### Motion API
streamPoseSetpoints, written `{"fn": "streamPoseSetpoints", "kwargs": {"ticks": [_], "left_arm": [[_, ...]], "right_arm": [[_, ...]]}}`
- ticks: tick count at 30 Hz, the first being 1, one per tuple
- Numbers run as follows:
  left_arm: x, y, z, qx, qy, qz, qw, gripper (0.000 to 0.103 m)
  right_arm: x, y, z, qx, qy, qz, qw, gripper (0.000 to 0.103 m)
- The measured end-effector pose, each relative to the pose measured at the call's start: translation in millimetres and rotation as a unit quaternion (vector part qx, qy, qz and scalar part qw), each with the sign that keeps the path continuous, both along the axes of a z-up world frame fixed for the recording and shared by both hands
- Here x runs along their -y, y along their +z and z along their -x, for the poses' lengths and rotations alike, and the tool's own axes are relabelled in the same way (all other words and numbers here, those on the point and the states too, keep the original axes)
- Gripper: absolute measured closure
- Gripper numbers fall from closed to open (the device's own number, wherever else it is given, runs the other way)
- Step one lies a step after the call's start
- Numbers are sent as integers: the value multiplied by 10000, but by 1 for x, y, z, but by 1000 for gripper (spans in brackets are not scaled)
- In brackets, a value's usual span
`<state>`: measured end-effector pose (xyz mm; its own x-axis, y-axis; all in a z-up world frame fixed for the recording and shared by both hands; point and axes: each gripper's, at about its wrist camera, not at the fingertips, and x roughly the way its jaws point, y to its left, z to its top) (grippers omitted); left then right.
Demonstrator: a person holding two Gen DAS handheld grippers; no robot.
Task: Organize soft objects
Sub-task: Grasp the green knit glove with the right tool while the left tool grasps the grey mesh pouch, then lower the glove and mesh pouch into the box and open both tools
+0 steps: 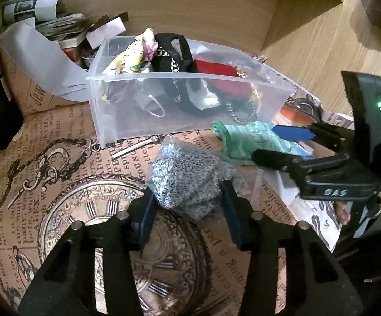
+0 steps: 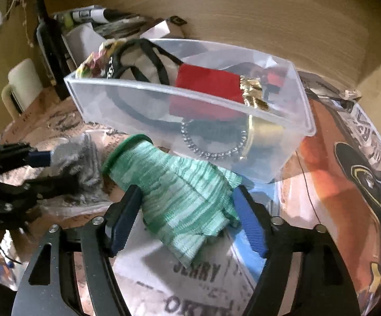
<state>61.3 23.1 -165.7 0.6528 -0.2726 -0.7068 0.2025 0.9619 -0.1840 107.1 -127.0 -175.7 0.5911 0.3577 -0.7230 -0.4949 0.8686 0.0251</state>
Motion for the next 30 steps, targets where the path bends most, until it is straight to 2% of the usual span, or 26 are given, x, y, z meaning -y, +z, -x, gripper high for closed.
{"fn": "streamPoseSetpoints", "kwargs": {"ticks": [2, 5, 7, 14, 21, 30], "left_arm": [[0, 2, 0, 37, -3, 22, 10000, 62], [1, 6, 3, 115, -25, 50, 9999, 67], [2, 11, 5, 178, -51, 42, 9998, 69], [5, 35, 12, 484, -17, 64, 9988, 69], [-2, 79, 17, 1124, 156, 99, 9935, 70], [1, 116, -3, 1624, 321, -23, 9862, 70]], "right_arm": [[0, 0, 2, 58, 31, 4, 10000, 57], [3, 1, 8, 87, 49, -61, 9999, 72], [5, 2, 13, 138, 56, -103, 9998, 75], [15, 28, 35, 501, -14, -371, 9981, 76], [34, 67, 50, 1135, -196, -603, 9915, 76], [43, 103, 41, 1665, -417, -990, 9802, 76]]}}
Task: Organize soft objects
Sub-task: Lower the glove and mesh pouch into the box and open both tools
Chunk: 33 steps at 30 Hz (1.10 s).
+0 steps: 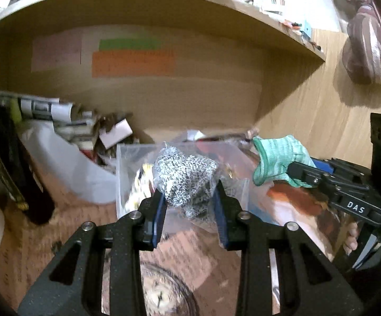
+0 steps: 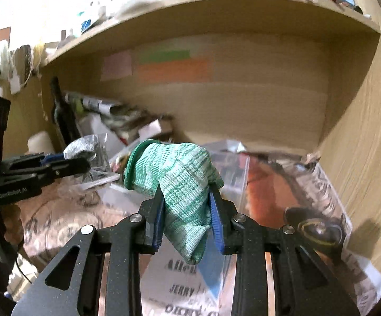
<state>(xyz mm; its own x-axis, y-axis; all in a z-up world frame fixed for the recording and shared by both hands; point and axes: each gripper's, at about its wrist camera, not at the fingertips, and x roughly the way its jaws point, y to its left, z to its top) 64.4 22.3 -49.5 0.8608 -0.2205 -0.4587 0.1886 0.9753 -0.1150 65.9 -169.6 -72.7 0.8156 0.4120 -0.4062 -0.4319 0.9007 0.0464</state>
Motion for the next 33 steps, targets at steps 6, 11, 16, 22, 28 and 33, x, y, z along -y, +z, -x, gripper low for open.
{"fn": "streamPoseSetpoints", "kwargs": {"ticks": [6, 11, 16, 22, 28, 33], "left_arm": [[3, 4, -35, -37, 137, -59, 9999, 70], [8, -6, -61, -246, 146, -128, 9995, 70], [16, -23, -87, -567, 98, -271, 9980, 70], [21, -43, -107, -891, 55, -389, 9953, 70], [26, -56, -116, -1031, 59, -566, 9930, 58], [27, -57, -114, -1087, 38, -608, 9922, 49]], "right_arm": [[4, 8, -22, 93, -137, -188, 9997, 75], [5, 2, -47, -45, -210, -243, 9995, 75], [-1, -16, -72, -384, -198, -134, 9990, 75], [-9, -39, -92, -807, -108, 100, 9966, 72], [-16, -51, -97, -1003, -18, 325, 9944, 71], [-17, -52, -95, -1007, -46, 444, 9939, 58]]}}
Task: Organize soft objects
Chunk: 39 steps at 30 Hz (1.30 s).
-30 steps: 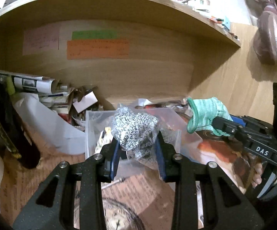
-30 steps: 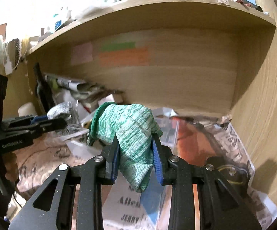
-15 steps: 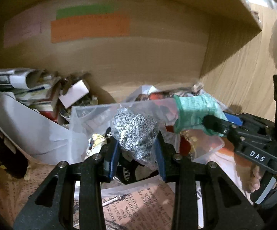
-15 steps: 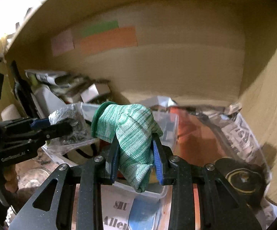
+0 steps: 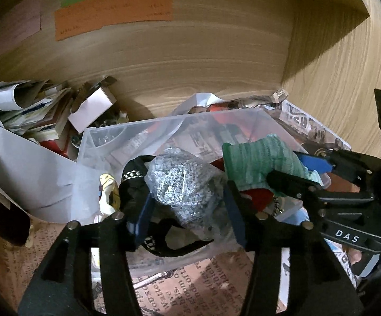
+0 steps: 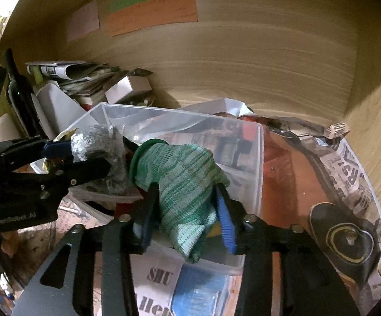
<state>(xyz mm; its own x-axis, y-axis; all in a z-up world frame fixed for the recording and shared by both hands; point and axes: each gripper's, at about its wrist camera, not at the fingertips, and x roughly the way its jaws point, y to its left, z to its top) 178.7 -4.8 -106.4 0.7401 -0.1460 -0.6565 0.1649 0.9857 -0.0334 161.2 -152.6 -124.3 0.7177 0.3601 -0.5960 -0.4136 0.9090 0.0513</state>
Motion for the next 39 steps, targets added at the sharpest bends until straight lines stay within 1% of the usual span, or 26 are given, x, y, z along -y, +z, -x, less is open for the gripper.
{"fn": "streamPoseSetpoints", "kwargs": {"ticks": [2, 4, 8, 11, 14, 20, 23, 24, 25, 26, 27, 28, 31, 33, 35, 39], "left_arm": [[-2, 3, 3, 9, -7, 49, 10000, 48], [-3, 8, 8, 56, 1, 112, 9999, 45], [-8, 23, 24, 320, 65, 230, 9992, 44], [-12, 42, 43, 659, 136, 287, 9973, 44], [-15, 62, 65, 1095, 251, 270, 9933, 44], [-22, 93, 98, 1660, 398, 403, 9845, 38], [-25, 105, 117, 1972, 487, 437, 9782, 30], [-26, 108, 123, 2062, 515, 443, 9761, 26], [-25, 111, 127, 2122, 533, 442, 9748, 22], [-26, 114, 131, 2195, 556, 438, 9730, 20], [-26, 116, 136, 2262, 584, 432, 9714, 17], [-27, 118, 140, 2324, 610, 426, 9698, 14], [-28, 120, 148, 2424, 652, 397, 9672, 9], [-28, 121, 153, 2468, 692, 381, 9658, 4], [-28, 122, 157, 2500, 715, 394, 9648, 3], [-27, 123, 160, 2520, 738, 372, 9642, 1]], "right_arm": [[0, 2, 1, 46, -17, 24, 10000, 47], [2, 6, 6, 140, -46, 7, 9999, 44], [6, 21, 20, 374, -41, -74, 9993, 44], [7, 37, 33, 635, -12, -182, 9978, 44], [11, 56, 50, 923, 14, -314, 9952, 44], [18, 86, 83, 1520, 50, -640, 9863, 37], [20, 98, 100, 1747, 70, -779, 9815, 34], [21, 100, 105, 1812, 75, -819, 9800, 33], [21, 103, 109, 1875, 73, -838, 9787, 30], [21, 104, 112, 1935, 63, -851, 9774, 25], [22, 106, 116, 2007, 47, -868, 9758, 23], [22, 107, 120, 2053, 34, -879, 9747, 20], [22, 108, 125, 2130, 28, -896, 9729, 20], [22, 108, 128, 2147, 30, -906, 9725, 16], [21, 108, 131, 2176, 5, -925, 9716, 9], [21, 109, 139, 2257, -20, -965, 9694, 3]]}}
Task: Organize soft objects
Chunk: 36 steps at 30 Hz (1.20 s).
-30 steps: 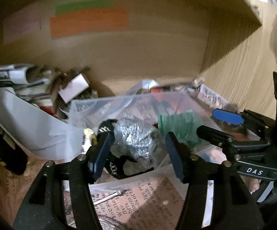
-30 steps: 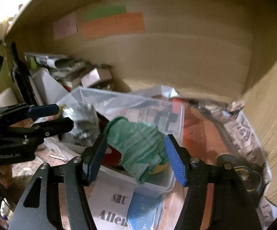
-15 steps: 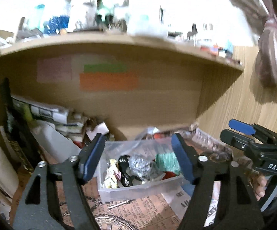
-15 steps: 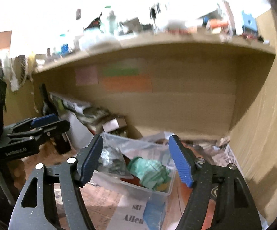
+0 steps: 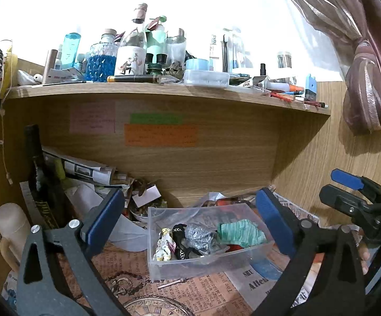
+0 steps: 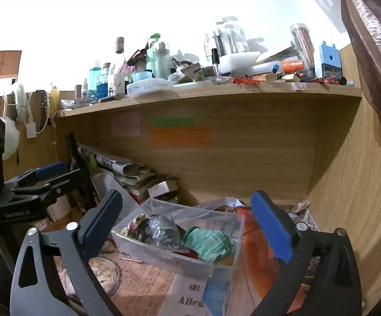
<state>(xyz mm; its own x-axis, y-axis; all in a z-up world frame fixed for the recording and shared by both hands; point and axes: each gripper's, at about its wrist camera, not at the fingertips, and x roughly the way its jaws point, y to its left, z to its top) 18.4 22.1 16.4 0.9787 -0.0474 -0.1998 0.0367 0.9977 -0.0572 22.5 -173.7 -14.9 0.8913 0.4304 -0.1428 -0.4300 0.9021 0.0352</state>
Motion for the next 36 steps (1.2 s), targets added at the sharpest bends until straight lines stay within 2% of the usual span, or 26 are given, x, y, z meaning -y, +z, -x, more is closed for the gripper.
{"fn": "streamPoseSetpoints", "kwargs": {"ticks": [4, 36], "left_arm": [[2, 0, 3, -3, -3, -14, 10000, 0], [6, -2, 6, 0, 20, -60, 10000, 0]], "right_arm": [[1, 0, 4, 20, -15, -25, 10000, 0], [-1, -2, 6, -44, -7, -59, 10000, 0]]}}
